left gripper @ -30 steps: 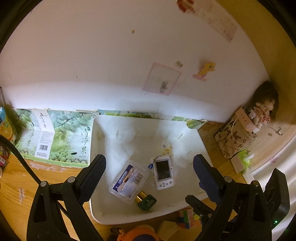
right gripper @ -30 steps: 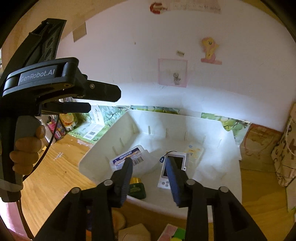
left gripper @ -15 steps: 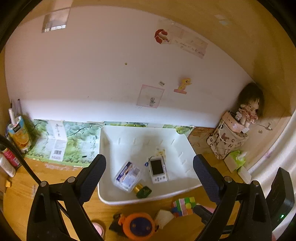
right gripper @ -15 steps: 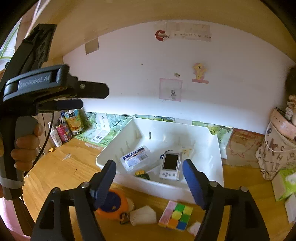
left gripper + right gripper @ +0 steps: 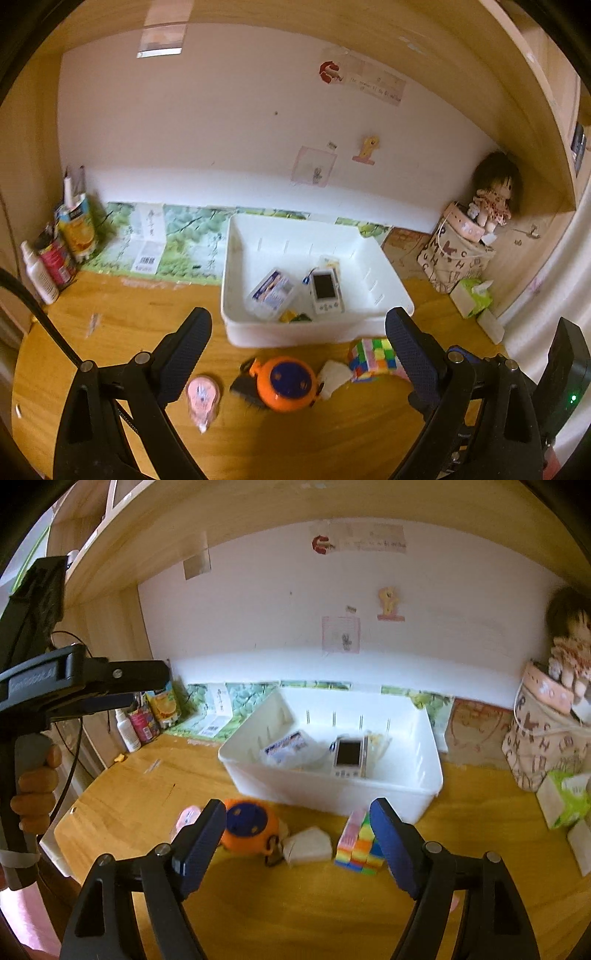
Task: Organize rigid objects
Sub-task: 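Withdraw both grippers from the bin back over the table, then grasp the pink tape dispenser with the left gripper while the right gripper grasps the orange cord reel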
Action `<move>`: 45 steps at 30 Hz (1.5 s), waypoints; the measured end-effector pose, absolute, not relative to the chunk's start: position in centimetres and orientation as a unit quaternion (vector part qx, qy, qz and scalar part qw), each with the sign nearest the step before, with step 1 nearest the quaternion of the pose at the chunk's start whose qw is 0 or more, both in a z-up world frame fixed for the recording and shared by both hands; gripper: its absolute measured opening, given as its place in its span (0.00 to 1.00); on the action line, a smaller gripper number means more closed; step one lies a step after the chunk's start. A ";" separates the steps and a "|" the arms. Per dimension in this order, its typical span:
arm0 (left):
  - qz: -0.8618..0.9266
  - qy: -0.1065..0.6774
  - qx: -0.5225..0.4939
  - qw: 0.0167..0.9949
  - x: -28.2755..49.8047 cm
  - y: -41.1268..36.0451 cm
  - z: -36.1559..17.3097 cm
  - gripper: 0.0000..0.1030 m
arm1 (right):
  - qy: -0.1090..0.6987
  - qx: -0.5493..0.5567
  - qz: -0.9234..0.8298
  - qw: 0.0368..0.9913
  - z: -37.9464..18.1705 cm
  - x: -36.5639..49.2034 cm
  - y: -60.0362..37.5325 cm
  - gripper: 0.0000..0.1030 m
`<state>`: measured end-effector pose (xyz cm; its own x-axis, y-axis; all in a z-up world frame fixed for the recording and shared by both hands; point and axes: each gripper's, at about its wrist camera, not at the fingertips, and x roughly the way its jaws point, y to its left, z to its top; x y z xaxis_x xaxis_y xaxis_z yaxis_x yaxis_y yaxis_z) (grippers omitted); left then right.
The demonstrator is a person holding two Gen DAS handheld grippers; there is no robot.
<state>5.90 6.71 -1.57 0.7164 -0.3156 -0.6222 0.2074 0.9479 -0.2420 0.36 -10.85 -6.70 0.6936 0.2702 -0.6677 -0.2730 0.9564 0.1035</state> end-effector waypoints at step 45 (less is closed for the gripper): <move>-0.062 0.542 0.025 0.838 7.9 10.7 -13.4 0.93 | 0.567 0.339 0.054 0.748 -16.5 2.7 -13.0 0.78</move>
<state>7.95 10.67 -13.41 0.4042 -0.0771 -0.9114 0.1320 0.9909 -0.0253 2.69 -12.97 -16.45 0.3506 0.4657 -0.8125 0.3044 0.7638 0.5691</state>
